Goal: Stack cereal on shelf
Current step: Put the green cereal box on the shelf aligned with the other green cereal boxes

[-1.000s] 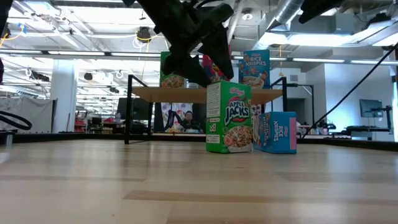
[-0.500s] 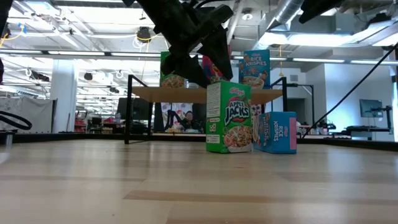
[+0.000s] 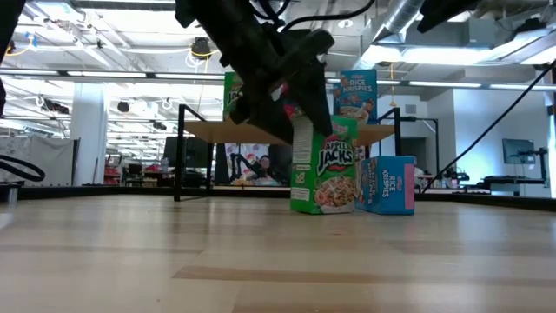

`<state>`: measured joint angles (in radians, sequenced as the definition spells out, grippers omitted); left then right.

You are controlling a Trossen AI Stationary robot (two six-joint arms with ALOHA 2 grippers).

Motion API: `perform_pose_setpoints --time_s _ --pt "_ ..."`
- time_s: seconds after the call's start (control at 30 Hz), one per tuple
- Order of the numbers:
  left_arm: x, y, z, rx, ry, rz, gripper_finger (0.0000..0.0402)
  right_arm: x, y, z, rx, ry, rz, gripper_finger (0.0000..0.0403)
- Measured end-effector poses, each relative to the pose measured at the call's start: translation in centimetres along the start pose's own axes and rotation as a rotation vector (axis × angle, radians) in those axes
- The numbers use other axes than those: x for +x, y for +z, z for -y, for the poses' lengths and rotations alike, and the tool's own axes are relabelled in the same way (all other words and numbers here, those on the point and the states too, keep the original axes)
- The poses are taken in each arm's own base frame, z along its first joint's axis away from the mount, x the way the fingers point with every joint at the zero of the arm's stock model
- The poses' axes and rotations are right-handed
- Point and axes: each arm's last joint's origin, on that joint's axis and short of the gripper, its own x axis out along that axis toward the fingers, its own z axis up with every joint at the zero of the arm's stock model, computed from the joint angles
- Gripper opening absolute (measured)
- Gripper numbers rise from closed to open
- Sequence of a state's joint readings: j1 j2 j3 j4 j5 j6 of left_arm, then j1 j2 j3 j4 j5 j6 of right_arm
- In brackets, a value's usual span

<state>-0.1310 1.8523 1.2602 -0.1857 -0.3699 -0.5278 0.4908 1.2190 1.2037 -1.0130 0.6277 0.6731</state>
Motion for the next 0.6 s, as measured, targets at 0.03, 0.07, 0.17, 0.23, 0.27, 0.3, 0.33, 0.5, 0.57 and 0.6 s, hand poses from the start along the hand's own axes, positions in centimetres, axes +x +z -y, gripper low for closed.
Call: perform_pose_setpoints --time_s 0.03,0.07,0.17,0.23,0.27,0.3,0.33,0.5,0.57,0.6 --pt "0.00 0.05 0.03 -0.004 -0.005 0.003 0.0282 0.01 0.00 0.00 0.000 0.000 -0.001 0.0260" --pt "-0.01 0.04 0.01 -0.006 -0.002 0.001 0.0282 0.01 -0.01 0.00 -0.001 -0.001 -0.001 0.0260" --pt "0.00 0.07 -0.04 0.002 0.005 0.006 0.0282 0.01 -0.01 0.00 -0.001 -0.001 -0.001 0.0260" --pt "0.00 0.11 -0.04 0.008 0.005 0.009 0.0282 0.00 -0.01 0.00 -0.001 0.000 0.000 0.0260" --pt "0.00 0.09 -0.05 0.007 0.007 0.008 0.0282 0.00 -0.01 0.00 -0.001 0.000 0.000 0.0260" --pt "0.00 0.07 -0.07 0.005 0.012 0.008 0.0282 0.01 -0.01 0.00 -0.001 -0.001 -0.001 0.0260" --pt "0.00 0.09 -0.09 0.005 0.018 0.012 0.0281 0.00 -0.01 0.00 -0.001 -0.001 -0.001 0.0260" --pt "0.00 0.23 -0.12 0.027 0.042 0.038 0.0263 0.00 -0.01 0.00 -0.001 0.000 0.000 0.0260" --pt "0.00 0.26 -0.08 0.029 0.035 0.038 0.0250 0.00 -0.01 0.00 -0.001 0.000 0.000 0.0260" --pt "0.00 0.26 -0.08 0.029 0.033 0.037 0.0244 0.01 -0.01 0.00 -0.001 -0.001 -0.001 0.0260"
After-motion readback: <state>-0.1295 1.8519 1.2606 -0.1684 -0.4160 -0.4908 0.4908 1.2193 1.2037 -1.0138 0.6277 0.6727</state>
